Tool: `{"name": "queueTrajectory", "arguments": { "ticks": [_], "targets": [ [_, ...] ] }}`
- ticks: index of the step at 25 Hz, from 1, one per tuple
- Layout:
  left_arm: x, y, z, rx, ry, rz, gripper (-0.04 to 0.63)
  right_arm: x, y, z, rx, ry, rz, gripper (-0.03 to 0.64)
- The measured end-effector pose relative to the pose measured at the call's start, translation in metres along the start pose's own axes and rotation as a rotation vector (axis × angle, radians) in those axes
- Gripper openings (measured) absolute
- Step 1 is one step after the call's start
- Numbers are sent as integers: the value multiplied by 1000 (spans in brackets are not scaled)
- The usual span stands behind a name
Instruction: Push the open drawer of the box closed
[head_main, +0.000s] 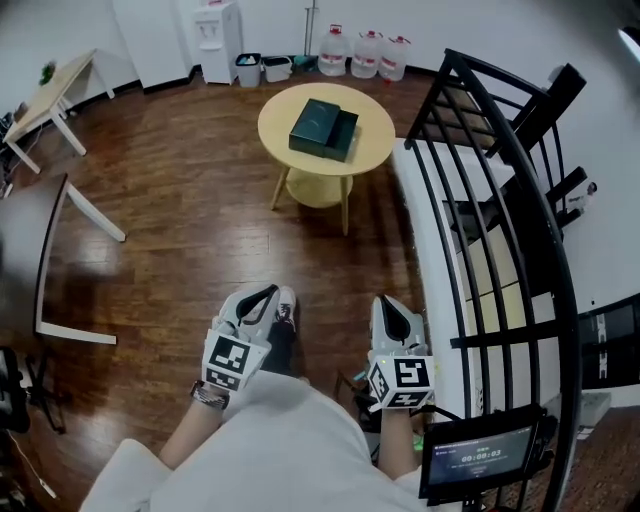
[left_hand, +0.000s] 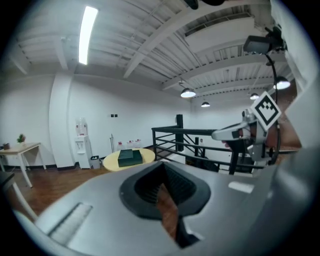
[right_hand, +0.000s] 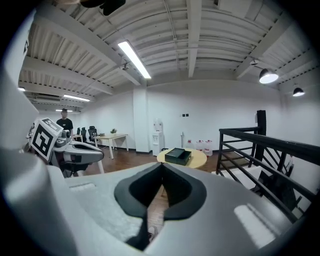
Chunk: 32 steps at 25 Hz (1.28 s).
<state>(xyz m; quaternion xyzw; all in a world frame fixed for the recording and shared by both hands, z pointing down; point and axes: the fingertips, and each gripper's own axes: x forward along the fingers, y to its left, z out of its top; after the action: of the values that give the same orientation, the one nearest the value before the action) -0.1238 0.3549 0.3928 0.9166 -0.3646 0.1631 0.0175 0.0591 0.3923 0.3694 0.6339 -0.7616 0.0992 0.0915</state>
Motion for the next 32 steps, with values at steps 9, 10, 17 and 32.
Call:
{"name": "queueTrajectory", "arguments": {
  "ticks": [9,10,17,32],
  "targets": [
    [91,73,26,-17,-5,-17,8,87,-42,38,-11,5,-52,2],
    [102,81,29,-16,-3,-23,8,99,-47,42,-9,8,-57,2],
    [164,142,48,-26,16,-33,8,180,-64,73,-14,24,-63,3],
    [259,238,82,-2,5,-40,8,287,-82,120,-85,18,-70,3]
  ]
}}
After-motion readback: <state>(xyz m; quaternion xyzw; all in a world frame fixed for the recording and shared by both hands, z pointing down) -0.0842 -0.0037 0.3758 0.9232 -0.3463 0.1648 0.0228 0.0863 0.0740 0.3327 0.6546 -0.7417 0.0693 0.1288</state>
